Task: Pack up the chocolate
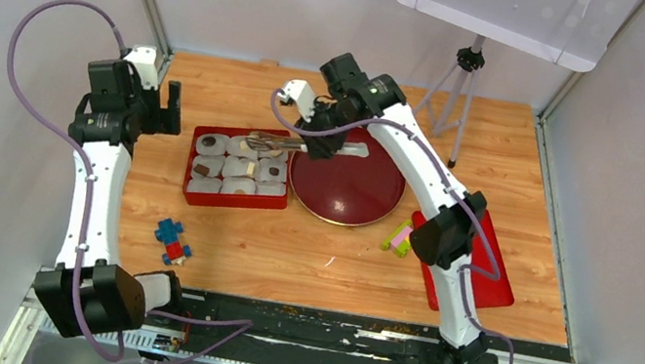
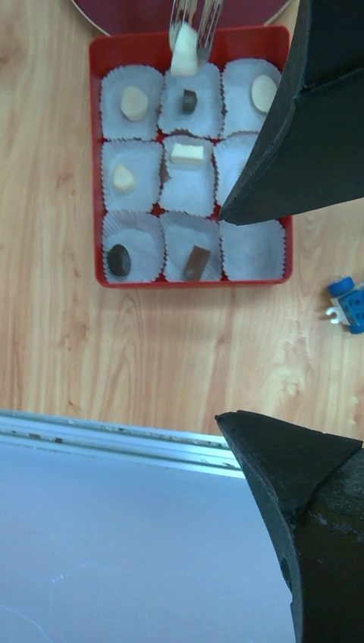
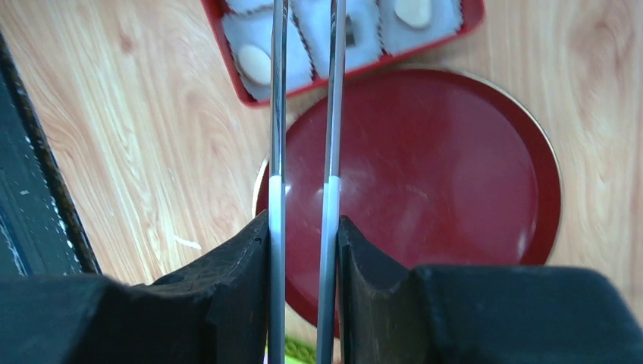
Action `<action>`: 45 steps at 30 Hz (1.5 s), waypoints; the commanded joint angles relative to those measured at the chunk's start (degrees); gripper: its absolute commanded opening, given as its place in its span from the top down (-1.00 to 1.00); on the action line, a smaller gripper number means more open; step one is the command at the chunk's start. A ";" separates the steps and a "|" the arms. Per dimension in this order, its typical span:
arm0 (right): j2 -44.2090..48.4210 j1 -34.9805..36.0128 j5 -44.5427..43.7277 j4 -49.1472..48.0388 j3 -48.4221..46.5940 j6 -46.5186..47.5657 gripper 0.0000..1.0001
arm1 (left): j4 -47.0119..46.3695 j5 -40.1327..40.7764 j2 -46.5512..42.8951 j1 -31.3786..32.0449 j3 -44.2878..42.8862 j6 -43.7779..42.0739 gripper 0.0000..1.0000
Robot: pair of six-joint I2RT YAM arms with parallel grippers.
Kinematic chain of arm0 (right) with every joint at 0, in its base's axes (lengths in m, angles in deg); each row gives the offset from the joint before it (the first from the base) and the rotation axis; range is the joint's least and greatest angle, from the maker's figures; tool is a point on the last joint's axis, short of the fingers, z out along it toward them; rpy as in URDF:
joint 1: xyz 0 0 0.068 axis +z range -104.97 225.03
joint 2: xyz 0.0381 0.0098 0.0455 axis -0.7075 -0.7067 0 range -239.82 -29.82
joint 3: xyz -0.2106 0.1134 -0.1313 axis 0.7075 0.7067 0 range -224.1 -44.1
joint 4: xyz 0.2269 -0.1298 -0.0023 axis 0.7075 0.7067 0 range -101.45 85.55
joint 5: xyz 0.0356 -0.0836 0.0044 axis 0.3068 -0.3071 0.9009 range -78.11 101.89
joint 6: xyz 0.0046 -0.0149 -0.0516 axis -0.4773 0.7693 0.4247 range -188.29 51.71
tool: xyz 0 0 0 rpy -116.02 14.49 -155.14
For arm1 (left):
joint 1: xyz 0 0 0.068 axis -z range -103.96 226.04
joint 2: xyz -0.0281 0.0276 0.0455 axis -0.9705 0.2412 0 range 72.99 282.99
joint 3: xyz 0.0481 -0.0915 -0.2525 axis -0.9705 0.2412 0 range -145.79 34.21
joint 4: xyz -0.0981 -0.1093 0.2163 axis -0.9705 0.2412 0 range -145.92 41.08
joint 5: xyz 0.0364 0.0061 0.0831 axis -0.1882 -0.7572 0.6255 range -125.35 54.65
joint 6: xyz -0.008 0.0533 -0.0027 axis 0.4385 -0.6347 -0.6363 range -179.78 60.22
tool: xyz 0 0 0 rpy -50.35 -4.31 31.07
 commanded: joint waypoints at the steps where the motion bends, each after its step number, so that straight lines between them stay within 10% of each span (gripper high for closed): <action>1: -4.40 3.17 6.37 -3.20 -7.16 -3.09 0.91 | 5.18 2.95 -2.00 -1.23 -3.84 -4.08 -1.00; 45: -20.71 12.76 3.48 -9.26 -15.13 -5.34 0.39 | 10.37 -0.13 -5.92 -1.83 1.23 -1.85 -1.00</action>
